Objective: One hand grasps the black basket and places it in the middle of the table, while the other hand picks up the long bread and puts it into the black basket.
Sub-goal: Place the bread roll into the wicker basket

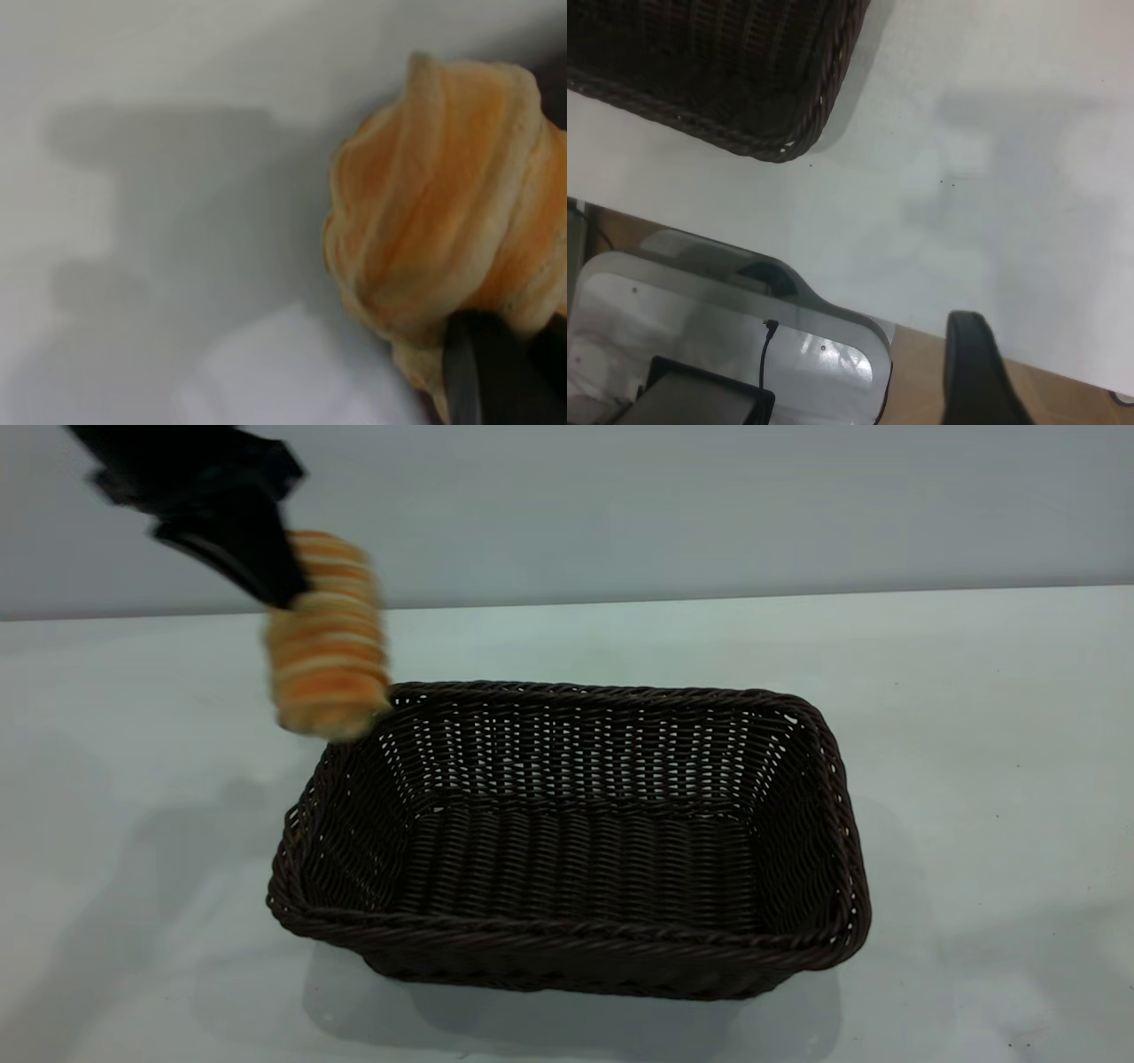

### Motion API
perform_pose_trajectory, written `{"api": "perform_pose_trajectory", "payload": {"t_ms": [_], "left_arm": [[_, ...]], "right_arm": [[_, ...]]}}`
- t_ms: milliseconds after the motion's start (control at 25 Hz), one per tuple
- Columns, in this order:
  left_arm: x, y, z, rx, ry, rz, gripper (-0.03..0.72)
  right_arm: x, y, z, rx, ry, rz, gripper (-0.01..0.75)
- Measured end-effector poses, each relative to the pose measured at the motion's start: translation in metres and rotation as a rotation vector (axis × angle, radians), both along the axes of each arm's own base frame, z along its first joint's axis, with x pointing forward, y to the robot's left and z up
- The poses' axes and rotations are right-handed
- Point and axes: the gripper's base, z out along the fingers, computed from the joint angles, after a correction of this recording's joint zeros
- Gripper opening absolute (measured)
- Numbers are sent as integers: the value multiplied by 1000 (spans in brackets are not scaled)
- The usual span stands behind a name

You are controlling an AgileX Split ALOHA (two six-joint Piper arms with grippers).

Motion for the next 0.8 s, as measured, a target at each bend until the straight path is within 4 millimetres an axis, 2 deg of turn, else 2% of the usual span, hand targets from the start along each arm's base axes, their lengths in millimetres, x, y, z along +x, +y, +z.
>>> {"api": "perform_pose_trajectory", "payload": {"t_ms": [200,400,480,680,800], "left_arm": [[-20,-44,4,-112,60,-182,47],[-25,-56,4,-120,59,-216,91],[-24,-56,4,-121,55,-215,152],[-24,-57,5,-136,56,-207,393],[-25,-56,7,-124,67,-189,505]], "right_arm": [[0,0,0,0,0,0,446],[0,0,0,0,0,0,446],[0,0,0,0,0,0,446],[0,0,0,0,0,0,446],[0,0,0,0,0,0,446]]}}
